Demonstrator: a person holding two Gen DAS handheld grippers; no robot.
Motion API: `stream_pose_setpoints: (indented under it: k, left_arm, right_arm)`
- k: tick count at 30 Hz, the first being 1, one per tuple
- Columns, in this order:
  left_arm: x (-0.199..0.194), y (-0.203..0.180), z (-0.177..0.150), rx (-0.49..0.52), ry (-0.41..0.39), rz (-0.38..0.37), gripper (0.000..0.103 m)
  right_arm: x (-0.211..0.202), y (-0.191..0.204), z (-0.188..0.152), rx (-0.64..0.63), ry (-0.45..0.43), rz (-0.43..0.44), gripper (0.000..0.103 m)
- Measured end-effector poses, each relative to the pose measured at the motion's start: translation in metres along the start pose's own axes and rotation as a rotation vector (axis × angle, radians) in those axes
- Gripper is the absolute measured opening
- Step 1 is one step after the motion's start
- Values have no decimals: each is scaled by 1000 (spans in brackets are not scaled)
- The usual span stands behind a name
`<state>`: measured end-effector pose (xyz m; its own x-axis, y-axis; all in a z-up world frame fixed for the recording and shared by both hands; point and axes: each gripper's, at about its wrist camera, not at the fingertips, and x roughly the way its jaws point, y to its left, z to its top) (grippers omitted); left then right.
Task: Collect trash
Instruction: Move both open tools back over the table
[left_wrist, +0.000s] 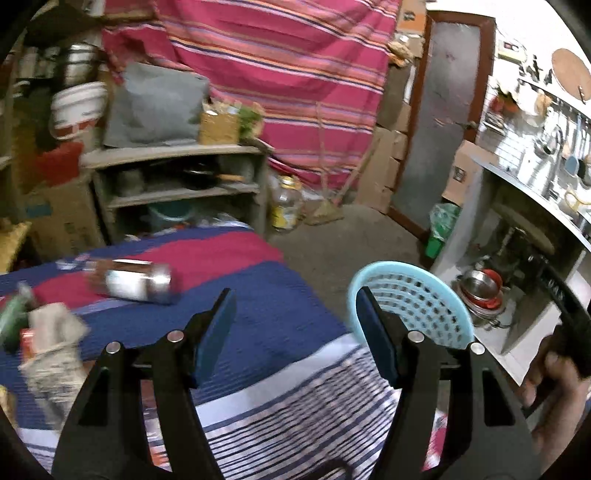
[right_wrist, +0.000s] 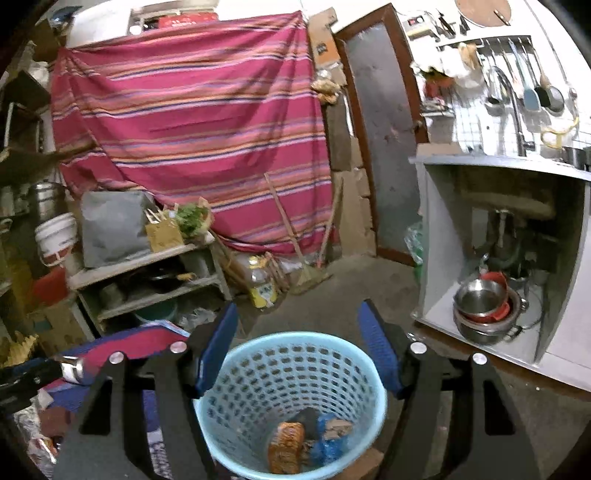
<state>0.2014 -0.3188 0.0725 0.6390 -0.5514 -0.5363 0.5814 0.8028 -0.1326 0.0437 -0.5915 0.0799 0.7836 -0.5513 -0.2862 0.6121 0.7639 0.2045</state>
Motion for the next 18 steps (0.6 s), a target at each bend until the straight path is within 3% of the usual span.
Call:
stream_pose_setpoints:
  k: [6,11,15,18]
  left_arm:
    - [-79,106,-20,-63,-27,190,65]
    - [-123,186,-53,-99,-18,369,65]
    - [-131,244,-91,-234,-3,387,65]
    - [-123,264,-102,-255,21,366,65]
  right_arm:
    - [-12,50,1,-35,6,114,68]
    - [-28,112,-7,-99,22,225,78]
    - [-33,170,-31,-136,94,361,84]
    - [-33,214,-58,-190,166,445,85]
